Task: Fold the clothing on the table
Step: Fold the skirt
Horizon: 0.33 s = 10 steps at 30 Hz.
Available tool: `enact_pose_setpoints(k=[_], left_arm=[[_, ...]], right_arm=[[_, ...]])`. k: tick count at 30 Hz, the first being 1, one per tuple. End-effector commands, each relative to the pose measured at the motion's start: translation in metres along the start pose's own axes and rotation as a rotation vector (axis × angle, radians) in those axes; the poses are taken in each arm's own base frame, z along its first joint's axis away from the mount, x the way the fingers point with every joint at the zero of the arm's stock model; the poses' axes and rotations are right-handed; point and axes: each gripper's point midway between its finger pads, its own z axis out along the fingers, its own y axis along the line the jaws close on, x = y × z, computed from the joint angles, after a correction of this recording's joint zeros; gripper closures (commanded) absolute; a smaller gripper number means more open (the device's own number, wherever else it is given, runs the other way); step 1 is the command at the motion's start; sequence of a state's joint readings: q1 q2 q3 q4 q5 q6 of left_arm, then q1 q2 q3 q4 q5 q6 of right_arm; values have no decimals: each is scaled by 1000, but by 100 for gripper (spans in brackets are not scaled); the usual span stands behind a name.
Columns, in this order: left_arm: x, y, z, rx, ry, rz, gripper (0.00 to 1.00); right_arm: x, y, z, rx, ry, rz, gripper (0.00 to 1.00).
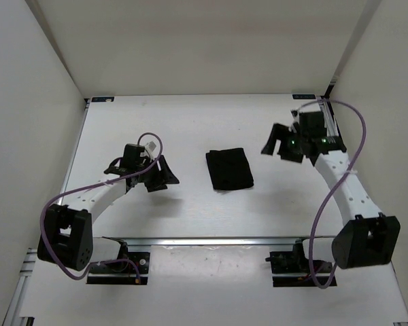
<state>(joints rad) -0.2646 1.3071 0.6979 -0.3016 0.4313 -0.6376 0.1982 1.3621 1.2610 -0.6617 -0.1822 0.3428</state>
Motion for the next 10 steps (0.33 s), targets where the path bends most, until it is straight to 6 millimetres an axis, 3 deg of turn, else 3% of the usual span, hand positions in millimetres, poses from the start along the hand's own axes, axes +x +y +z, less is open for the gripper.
enact_pose_setpoints(k=[1,4,8,10], left_arm=[[7,-2,-19,-24,41,140,29],[6,-6,-29,13,22,147,28],[12,-6,-33,75,31,107,35],[19,-6,-29,75,49,132,35]], right_arm=[[79,-47,4,93,172,130,13],[107,-61,-9,90,170,218,13],[122,-68,-19,92,155,266,13],[122,-59,-20,53,149,255,13]])
